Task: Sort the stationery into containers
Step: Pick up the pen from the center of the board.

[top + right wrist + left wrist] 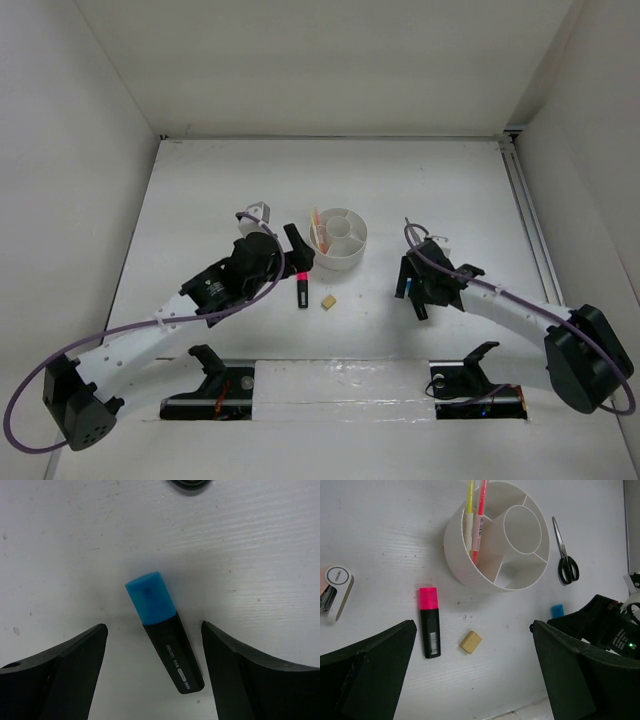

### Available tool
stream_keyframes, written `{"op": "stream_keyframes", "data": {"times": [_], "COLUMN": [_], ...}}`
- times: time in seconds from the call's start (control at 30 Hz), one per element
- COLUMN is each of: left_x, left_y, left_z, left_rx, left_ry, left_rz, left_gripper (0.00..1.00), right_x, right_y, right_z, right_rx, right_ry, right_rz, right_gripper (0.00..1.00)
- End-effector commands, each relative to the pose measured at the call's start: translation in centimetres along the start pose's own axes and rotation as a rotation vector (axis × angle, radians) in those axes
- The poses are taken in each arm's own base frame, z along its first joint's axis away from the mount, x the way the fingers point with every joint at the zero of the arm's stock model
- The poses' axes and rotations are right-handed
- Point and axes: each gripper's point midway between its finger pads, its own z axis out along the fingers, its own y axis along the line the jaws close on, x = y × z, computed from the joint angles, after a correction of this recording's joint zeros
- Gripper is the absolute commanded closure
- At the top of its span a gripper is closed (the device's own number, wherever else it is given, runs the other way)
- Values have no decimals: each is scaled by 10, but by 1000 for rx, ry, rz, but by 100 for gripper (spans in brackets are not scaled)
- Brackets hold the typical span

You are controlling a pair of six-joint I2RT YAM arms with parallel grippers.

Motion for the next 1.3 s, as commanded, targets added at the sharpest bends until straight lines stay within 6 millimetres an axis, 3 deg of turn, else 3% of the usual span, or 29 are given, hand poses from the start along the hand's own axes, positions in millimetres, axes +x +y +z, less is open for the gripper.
{"op": "stream_keyframes", "data": {"times": [0.0, 0.1, 0.23, 0.27, 0.33, 0.43, 0.57, 0.83, 0.87, 1.0, 1.13, 1.27], "left_x": [-18, -29, -33, -35, -34, -32, -30, -39, -36, -33, -32, -32], "left_y": [-9, -14, -16, -14, -10, -7, -2, -11, -8, -11, -17, -22], "left_z": [-10, -14, -17, -16, -18, -19, -20, -27, -25, -27, -25, -25], "left_rx": [44, 71, 97, 89, 74, 74, 68, 124, 117, 157, 199, 230], "left_ry": [-64, -101, -114, -120, -121, -121, -127, -165, -158, -167, -175, -176], "left_rz": [-8, -30, -35, -40, -37, -37, -47, -70, -66, -76, -72, -76], "left_gripper": [0, 0, 0, 0, 0, 0, 0, 0, 0, 0, 0, 0], "right_x": [-12, -2, -3, -5, -3, -3, -20, -120, -129, -176, -197, -222], "right_y": [14, 6, 5, 6, 5, 8, 25, 70, 69, 97, 125, 138], "right_z": [-3, 5, 9, 7, 9, 9, 0, -52, -54, -87, -111, -129], "right_rx": [-18, 17, 19, 17, 23, 13, -50, -222, -220, -381, -599, -685], "right_ry": [34, 101, 139, 138, 146, 154, 89, -264, -289, -515, -633, -707], "right_rz": [-18, -40, -48, -57, -59, -69, -107, -148, -174, -242, -349, -372], "right_gripper": [19, 25, 65, 72, 72, 100, 100, 100, 100, 100, 100, 100]}}
